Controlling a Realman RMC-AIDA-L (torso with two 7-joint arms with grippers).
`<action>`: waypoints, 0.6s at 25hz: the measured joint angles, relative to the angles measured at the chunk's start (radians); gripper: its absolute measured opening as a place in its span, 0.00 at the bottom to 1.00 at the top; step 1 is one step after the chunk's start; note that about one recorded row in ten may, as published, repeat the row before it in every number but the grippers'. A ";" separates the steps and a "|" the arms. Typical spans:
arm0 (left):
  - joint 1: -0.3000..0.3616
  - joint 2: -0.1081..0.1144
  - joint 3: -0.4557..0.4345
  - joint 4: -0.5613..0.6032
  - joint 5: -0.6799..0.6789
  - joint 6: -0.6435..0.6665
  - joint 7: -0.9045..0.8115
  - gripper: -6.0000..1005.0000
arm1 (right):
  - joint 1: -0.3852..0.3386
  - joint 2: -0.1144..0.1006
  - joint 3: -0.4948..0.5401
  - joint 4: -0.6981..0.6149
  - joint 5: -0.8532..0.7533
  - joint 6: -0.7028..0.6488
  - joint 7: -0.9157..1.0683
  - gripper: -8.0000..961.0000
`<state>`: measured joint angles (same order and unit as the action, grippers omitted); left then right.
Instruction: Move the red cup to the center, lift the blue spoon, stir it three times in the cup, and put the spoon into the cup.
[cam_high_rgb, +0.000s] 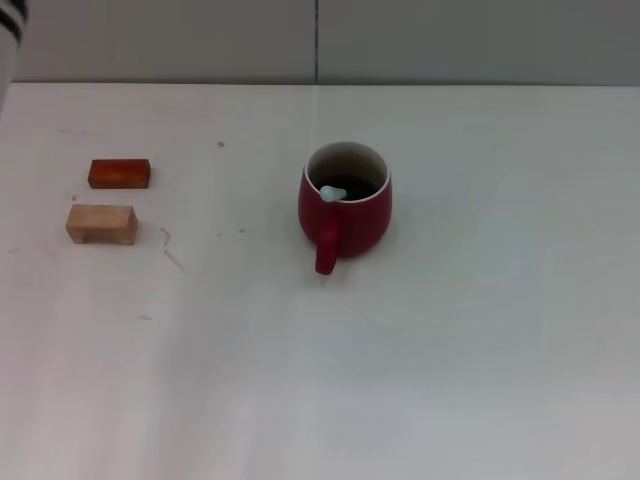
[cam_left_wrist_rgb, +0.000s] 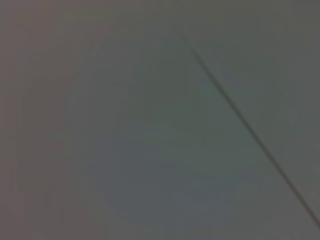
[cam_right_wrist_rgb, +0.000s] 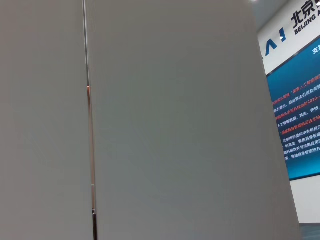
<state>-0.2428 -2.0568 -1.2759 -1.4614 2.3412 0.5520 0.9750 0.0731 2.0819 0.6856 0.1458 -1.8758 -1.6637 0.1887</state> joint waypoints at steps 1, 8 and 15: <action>0.012 0.000 0.009 0.035 0.051 0.119 -0.082 0.47 | 0.001 0.000 0.000 0.000 0.000 -0.002 0.000 0.80; 0.035 0.001 -0.096 0.355 0.324 0.490 -0.762 0.49 | 0.005 0.000 0.000 0.002 -0.002 -0.013 0.000 0.80; 0.009 0.001 -0.205 0.684 0.379 0.473 -0.953 0.58 | 0.003 0.001 0.000 0.003 -0.003 -0.050 -0.004 0.80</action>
<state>-0.2333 -2.0562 -1.4812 -0.7779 2.7205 1.0247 0.0223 0.0764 2.0825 0.6857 0.1484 -1.8789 -1.7138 0.1850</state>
